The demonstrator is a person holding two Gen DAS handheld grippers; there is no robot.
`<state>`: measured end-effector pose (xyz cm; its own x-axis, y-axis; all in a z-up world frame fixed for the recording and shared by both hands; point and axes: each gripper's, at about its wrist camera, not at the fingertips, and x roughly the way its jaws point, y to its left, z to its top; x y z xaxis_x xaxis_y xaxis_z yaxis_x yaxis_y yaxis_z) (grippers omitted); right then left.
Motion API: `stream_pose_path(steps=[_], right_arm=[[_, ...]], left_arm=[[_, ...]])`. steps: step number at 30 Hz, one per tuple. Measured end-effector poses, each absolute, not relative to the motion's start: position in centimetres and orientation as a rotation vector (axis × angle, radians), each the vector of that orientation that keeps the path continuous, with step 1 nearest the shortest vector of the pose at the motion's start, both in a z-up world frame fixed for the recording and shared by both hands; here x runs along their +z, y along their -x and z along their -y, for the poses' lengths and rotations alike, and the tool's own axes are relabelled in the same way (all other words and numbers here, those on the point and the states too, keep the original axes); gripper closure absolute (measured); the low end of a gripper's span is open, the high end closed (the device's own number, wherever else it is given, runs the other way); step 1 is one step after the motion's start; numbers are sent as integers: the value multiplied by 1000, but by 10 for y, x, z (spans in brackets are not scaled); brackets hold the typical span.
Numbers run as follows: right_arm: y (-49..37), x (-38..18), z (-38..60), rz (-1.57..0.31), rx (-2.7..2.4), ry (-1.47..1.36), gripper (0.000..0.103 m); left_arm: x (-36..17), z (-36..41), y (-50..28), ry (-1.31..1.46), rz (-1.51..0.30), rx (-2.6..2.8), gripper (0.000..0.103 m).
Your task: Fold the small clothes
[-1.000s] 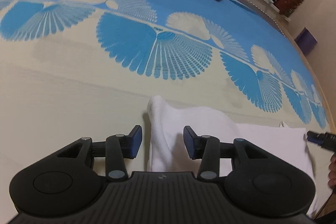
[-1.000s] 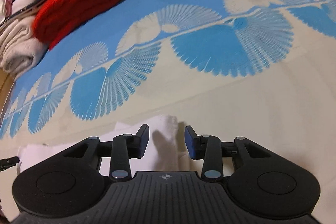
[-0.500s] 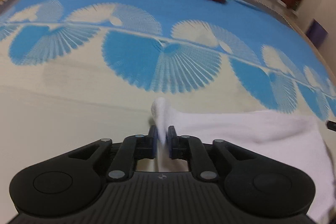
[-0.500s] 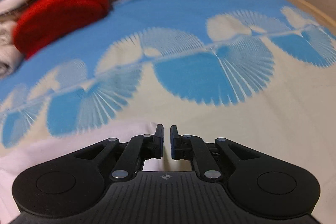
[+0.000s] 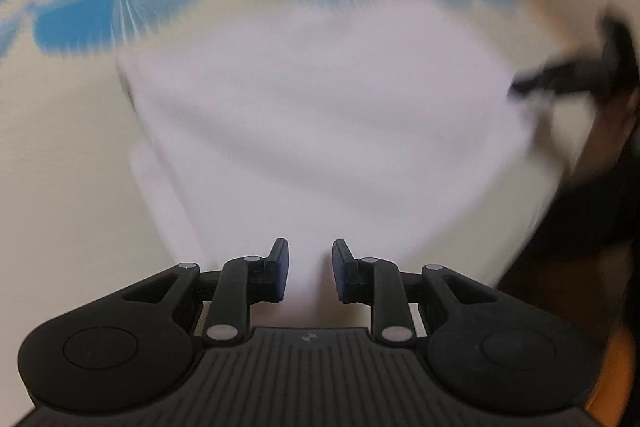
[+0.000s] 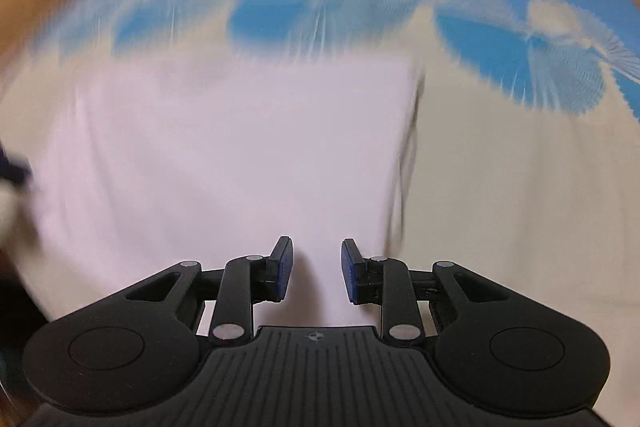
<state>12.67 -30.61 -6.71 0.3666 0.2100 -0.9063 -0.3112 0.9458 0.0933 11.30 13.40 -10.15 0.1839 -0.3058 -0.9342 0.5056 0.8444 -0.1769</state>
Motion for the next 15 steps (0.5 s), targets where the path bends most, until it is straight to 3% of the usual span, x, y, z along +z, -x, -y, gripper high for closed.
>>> stream_pose_path(steps=[1,3,8,11,15], right_arm=[[-116,-77,305,-1179,325,175,75],[-103,-77,305,-1179,330,226,75],[-95,-68,317,-1204,266,150,75],[-89,-88,314,-1304,227,284,67],[-87,-52,312,-1218,161,246,66]], left_arm=[[-119,-132,-105,-262,-1333,-550,83],[-120,-129,-90,-330,-1308,-548,83],[-102,-148,-95,-152,-1281,-416,83],[-127,-141,-89,-298,-1413,-325,79],[-84,-132,-94,-194,-1316,-189,76]])
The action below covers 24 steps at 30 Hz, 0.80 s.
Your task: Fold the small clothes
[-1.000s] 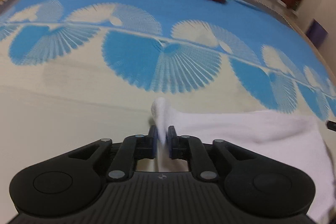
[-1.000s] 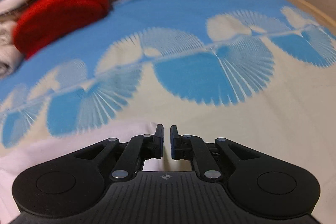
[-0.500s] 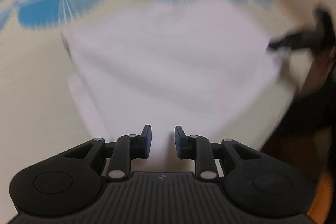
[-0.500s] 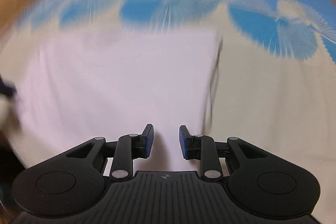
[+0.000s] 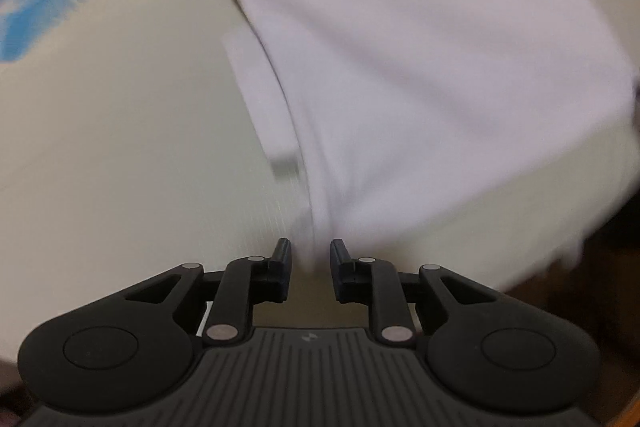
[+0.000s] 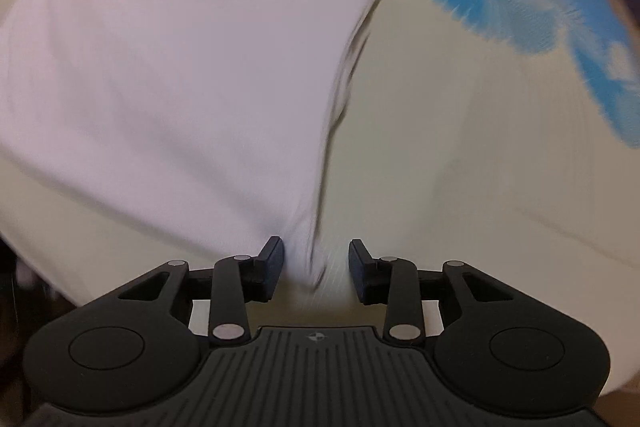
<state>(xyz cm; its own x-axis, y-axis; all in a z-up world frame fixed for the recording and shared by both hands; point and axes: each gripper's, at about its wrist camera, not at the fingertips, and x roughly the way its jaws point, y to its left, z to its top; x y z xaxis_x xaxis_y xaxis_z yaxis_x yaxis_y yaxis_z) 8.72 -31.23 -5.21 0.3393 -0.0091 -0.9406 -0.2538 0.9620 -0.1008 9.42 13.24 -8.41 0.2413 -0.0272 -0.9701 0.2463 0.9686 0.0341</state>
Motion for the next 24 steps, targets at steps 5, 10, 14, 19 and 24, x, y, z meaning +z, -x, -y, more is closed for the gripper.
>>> stream_pose_path(steps=[5,10,14,19,24], right_arm=[[-66,18,319,-968,23,80,45],[-26,20,316,-848,3,-77,42],[-14,-25,307,-901,-24,-22,42],[-31,-38,292,-924,-18,30,40],[-41,-57,288,-996,-50,71,39]], left_arm=[[-28,-127,-76,82,-1114,-78,63],[-41,-117,-34,222,-1034,-70,63],[-76,-107,-16,202,-1067,13,64],[-83,-106,-15,166,-1042,38,64],[-91,-117,-17,201,-1067,58,64]])
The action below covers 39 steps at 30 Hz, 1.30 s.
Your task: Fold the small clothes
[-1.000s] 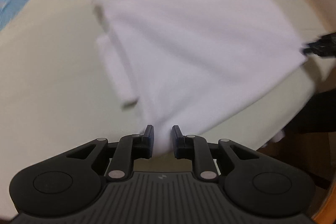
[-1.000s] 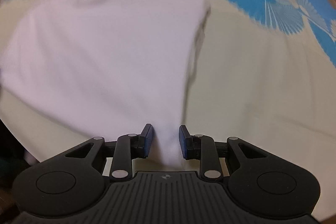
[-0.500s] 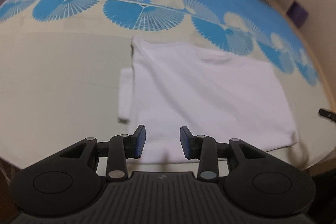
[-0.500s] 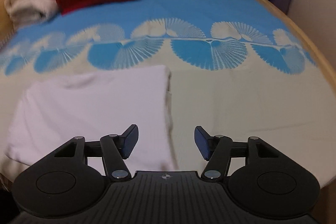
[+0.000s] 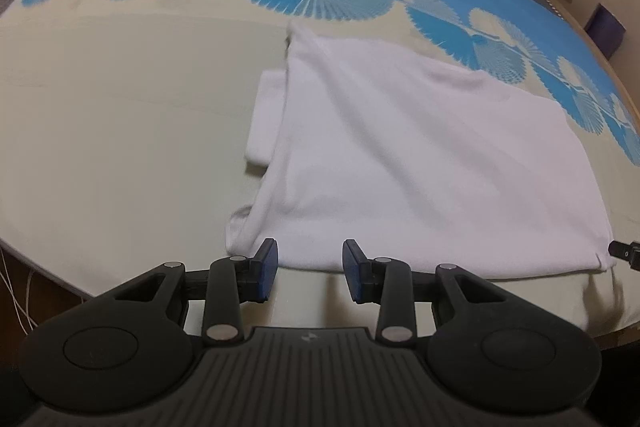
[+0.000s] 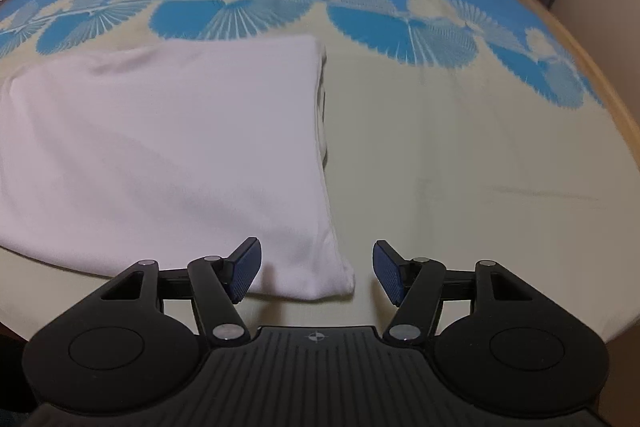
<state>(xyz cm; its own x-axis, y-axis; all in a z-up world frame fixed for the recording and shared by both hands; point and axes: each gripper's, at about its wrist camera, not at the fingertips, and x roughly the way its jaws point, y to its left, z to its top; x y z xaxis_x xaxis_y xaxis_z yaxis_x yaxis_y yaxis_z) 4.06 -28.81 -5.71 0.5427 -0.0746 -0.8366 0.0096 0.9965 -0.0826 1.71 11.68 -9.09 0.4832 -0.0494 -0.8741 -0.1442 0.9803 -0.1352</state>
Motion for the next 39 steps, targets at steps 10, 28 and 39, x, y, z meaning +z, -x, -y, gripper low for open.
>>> stream_pose_path(steps=[10,28,39], right_arm=[[-55,-84,293,-1093,-136,111,39],[-50,-87,302,-1106,-150,59,35],[-40,-51,300,-908,-186,31,35]], left_arm=[[-128,-161,-25,611,-1215,109,55],[-138,-181,-30,776,-1092,227,67],[-112,-187,-21,671,-1020,212,100]])
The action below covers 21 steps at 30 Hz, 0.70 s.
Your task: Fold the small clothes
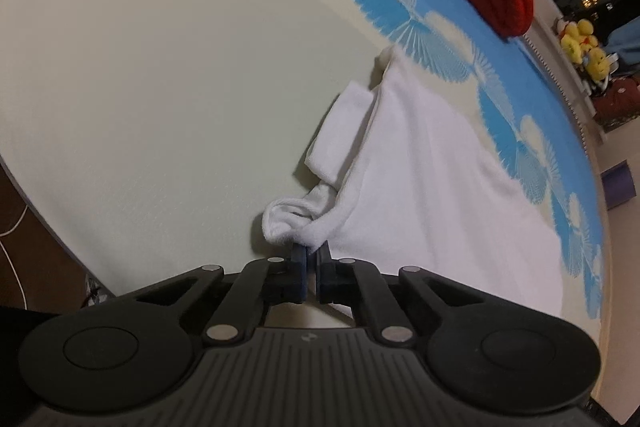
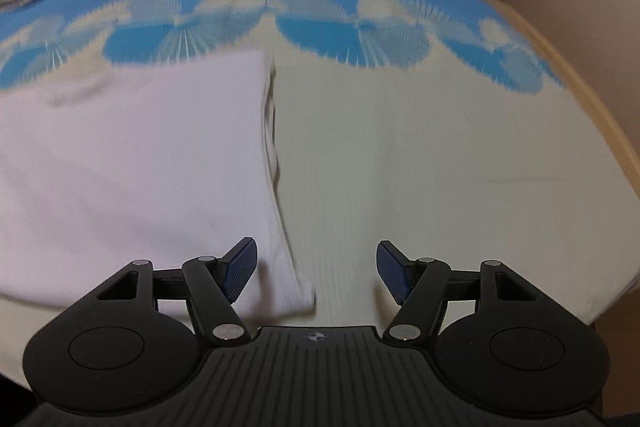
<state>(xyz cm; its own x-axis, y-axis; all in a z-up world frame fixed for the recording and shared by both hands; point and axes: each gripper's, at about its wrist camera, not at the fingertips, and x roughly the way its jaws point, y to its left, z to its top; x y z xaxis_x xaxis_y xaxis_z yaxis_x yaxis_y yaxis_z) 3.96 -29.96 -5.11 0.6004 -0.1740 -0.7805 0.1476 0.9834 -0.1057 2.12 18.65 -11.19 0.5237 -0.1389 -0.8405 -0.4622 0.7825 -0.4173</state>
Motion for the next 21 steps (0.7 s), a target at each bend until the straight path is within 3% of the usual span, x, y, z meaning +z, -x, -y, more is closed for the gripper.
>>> stream_pose_path(steps=[8,10,11,15,18,21], right_arm=[[-43,-38,289,-834,-198,49,35],[-43,-41,288,-841,-196,57,35],[-42,-41,288,-842,-193,60,35],[-39,-41,289,-840,-188,75,35],[-38,-40,298,-847,-201,57,35],[-39,-38,307,-871,-228,13,35]], left_arm=[[-126,-201,-17,763,-1085,166,96],[-131,-201,-20,767,-1097,192,84],[-135,-201,-21,772,-1104,203,84],[-139,-200,-26,784,-1100,212,84],[-138,-196,-28,736,-1097,218,95],[-135,-189,-29,677,-1086,220,97]])
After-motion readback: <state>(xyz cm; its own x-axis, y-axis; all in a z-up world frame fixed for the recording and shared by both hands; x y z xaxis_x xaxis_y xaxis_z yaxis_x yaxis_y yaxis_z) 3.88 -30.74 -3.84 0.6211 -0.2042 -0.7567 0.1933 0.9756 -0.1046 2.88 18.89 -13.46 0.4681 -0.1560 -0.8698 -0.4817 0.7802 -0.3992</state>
